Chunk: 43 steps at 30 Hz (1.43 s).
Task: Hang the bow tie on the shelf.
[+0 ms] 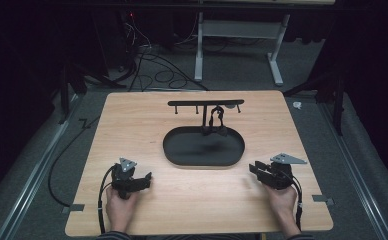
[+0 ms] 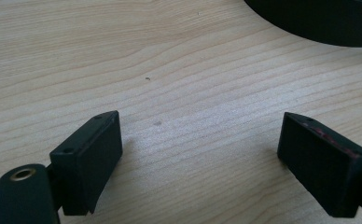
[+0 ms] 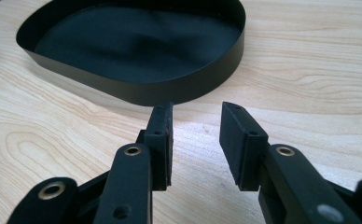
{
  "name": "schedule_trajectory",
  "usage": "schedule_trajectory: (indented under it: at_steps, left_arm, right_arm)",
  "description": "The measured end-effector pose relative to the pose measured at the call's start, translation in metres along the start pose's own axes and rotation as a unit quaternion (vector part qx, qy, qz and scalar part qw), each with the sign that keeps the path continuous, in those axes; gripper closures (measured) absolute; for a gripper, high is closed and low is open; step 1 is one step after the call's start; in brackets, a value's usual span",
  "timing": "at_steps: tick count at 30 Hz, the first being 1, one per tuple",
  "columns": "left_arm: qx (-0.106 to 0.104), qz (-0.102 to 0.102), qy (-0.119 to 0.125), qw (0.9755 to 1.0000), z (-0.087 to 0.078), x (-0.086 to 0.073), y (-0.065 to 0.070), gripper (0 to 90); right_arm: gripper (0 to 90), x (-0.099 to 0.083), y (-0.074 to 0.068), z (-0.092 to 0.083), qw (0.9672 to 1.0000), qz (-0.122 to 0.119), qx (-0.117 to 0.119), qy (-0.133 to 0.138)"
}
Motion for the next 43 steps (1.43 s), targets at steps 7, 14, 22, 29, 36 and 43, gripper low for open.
schedule_trajectory:
  at_steps: [7, 14, 22, 29, 36, 43]
  left_arm:
    - [0.000, 0.000, 0.000, 1.0000, 0.000, 0.000, 0.000, 14.3]
    - [0.000, 0.000, 0.000, 1.0000, 0.000, 0.000, 0.000, 14.2]
    - [0.000, 0.000, 0.000, 1.0000, 0.000, 0.000, 0.000, 14.3]
    - [0.000, 0.000, 0.000, 1.0000, 0.000, 0.000, 0.000, 14.3]
    - [0.000, 0.000, 0.001, 1.0000, 0.000, 0.000, 0.000, 14.3]
    - [0.000, -0.001, 0.001, 1.0000, 0.000, 0.000, 0.000, 14.4]
  right_arm:
    - [66.1, -0.003, -0.002, 0.006, 1.0000, 0.001, 0.002, -0.010]
    - [65.9, -0.004, -0.007, 0.011, 0.9998, -0.005, 0.004, -0.017]
    - [64.3, -0.005, -0.012, 0.017, 0.9996, -0.015, 0.004, -0.025]
    - [63.2, -0.007, -0.018, 0.022, 0.9986, -0.039, -0.013, -0.034]
    - [60.8, -0.010, -0.023, 0.026, 0.9965, -0.068, -0.032, -0.038]
    - [56.9, -0.012, -0.030, 0.026, 0.9938, -0.095, -0.044, -0.037]
Point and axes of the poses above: each handheld gripper's, and its own axes: z roughly forward along the jaws, x roughly out of its top, y roughly to its right, the point moved 2 cm from there along z, roughly forward along the jaws, and after that the axes turned 11 degrees about -x, right-handed, at the moved point
